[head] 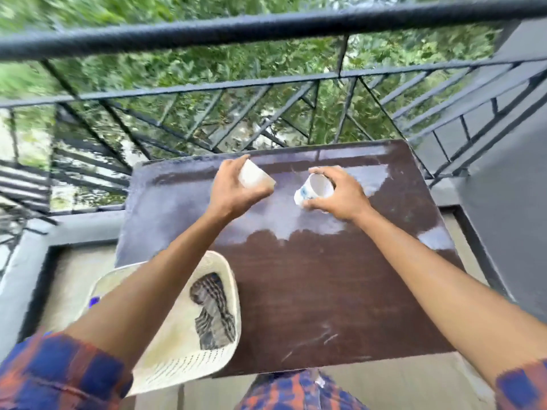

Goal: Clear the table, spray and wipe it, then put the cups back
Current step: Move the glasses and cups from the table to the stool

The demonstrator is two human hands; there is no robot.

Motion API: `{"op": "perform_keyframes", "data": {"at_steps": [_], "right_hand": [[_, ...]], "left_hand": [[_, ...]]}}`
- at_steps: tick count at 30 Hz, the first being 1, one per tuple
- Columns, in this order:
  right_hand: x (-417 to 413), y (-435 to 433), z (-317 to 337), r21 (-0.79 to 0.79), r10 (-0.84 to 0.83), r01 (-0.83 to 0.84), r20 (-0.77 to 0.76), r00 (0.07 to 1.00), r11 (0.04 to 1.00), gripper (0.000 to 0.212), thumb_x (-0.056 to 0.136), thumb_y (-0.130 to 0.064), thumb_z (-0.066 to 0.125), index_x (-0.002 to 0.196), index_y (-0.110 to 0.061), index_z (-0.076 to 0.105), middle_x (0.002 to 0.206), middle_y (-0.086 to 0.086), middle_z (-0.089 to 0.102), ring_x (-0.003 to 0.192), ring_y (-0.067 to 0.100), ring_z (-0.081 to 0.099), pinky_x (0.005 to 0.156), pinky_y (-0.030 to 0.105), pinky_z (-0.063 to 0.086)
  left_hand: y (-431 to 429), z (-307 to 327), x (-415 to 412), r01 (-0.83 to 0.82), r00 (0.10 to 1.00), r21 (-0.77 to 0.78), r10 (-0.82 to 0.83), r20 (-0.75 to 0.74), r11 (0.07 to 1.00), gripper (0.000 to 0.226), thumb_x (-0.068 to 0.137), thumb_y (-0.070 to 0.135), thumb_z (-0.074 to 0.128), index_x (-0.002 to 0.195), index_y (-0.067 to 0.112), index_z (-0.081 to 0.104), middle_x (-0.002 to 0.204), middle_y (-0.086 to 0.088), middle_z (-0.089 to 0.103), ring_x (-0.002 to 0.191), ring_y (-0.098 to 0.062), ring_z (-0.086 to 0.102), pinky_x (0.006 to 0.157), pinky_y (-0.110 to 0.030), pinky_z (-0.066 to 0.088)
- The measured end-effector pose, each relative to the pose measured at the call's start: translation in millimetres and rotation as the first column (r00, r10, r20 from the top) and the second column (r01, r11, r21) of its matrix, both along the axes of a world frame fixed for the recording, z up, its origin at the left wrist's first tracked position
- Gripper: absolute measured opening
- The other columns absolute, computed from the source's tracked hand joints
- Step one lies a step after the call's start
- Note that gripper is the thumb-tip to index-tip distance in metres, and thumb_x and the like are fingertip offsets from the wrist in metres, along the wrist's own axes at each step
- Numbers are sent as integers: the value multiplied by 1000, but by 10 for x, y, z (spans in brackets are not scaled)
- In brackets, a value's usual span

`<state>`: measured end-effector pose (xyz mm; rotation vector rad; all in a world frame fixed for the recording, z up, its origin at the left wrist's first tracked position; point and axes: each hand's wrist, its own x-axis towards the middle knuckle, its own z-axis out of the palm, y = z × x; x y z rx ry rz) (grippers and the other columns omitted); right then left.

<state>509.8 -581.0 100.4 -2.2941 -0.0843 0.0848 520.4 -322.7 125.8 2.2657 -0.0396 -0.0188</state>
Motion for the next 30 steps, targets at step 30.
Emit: {"op": "perform_keyframes", "data": {"at_steps": [30], "right_hand": [[-2663,6482,-105,-376,971,-919,-153,185,116,60,69,-53,75,124,-35,57,119,-2,57,108,28,62,85,38,53]], "left_hand": [[4020,-942,-4999,-983,-26,-157,925,-378,-92,91,63,13,96,141,1,50,132,-9,57,117,-26,57,84,-16,42]]}}
